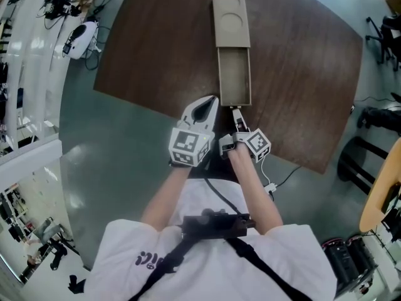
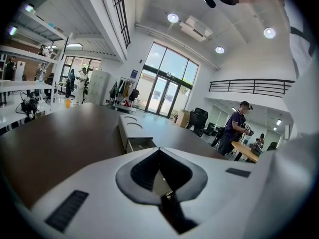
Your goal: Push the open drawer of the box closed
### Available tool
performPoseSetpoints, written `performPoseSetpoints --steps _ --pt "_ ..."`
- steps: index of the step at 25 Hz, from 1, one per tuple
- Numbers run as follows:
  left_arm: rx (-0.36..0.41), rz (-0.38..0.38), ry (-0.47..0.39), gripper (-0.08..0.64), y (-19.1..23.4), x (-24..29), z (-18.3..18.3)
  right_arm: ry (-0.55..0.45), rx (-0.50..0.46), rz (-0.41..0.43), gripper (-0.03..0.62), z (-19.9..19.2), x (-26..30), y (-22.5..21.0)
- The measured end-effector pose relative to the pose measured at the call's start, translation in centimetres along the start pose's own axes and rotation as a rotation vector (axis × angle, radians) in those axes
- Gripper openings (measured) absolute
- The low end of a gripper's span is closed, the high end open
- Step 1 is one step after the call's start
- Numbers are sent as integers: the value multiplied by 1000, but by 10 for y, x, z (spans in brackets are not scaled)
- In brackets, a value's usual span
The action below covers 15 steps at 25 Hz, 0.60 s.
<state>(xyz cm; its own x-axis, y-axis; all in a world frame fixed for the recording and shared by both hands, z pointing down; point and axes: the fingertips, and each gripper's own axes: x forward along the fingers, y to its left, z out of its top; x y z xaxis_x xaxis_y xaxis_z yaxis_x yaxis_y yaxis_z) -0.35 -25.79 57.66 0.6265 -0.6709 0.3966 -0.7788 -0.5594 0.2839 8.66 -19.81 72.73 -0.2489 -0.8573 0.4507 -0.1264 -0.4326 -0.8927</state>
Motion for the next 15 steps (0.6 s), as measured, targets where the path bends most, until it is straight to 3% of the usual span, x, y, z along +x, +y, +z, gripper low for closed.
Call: performPoseSetpoints --steps 7,15 --pt "-18 15 -4 9 14 6 6 18 3 56 32 -4 14 22" --pt "-46 37 1 9 33 14 7 21 -38 30 32 5 27 34"
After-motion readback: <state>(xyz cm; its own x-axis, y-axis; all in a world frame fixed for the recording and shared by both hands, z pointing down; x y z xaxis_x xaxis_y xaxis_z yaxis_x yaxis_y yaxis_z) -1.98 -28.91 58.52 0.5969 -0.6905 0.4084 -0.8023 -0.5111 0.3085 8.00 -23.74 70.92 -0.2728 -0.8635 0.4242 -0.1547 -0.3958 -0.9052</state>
